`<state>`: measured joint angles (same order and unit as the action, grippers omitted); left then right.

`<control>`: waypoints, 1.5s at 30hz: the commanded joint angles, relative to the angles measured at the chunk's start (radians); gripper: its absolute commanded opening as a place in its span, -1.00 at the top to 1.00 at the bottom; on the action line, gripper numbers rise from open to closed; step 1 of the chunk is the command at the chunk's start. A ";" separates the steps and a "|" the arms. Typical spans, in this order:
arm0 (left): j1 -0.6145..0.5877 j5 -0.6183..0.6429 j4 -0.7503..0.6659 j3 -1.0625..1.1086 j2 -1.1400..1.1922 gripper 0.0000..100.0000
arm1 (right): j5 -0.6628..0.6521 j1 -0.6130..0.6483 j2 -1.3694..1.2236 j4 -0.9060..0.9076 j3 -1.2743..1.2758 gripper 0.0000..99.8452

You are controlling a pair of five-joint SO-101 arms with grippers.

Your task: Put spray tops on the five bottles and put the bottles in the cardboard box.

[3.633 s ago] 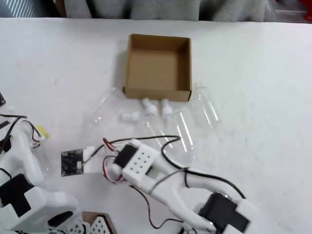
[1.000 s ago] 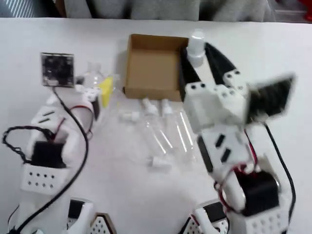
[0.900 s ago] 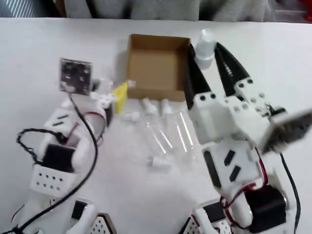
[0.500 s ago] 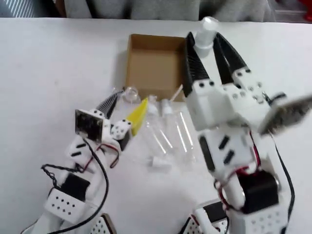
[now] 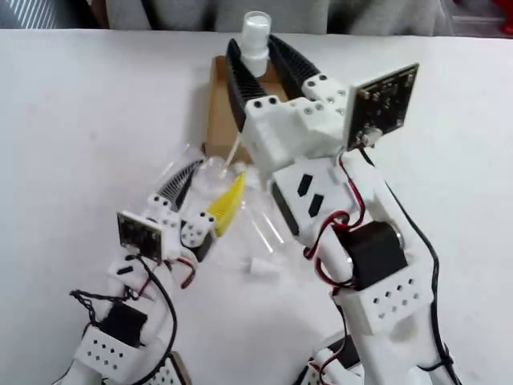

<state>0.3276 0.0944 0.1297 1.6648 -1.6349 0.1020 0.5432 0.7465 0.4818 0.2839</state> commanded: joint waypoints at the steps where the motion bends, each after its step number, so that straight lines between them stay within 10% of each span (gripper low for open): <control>1: 0.018 0.012 -0.028 -0.006 -0.059 0.77 | 0.006 0.022 -0.007 -0.022 -0.049 0.97; 45: 0.038 0.110 -0.023 0.021 -0.065 0.77 | 0.014 0.041 -0.064 -0.022 -0.043 0.97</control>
<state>0.3537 0.1926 0.1281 1.6939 -1.6763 0.1066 0.5785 0.6743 0.4818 0.2501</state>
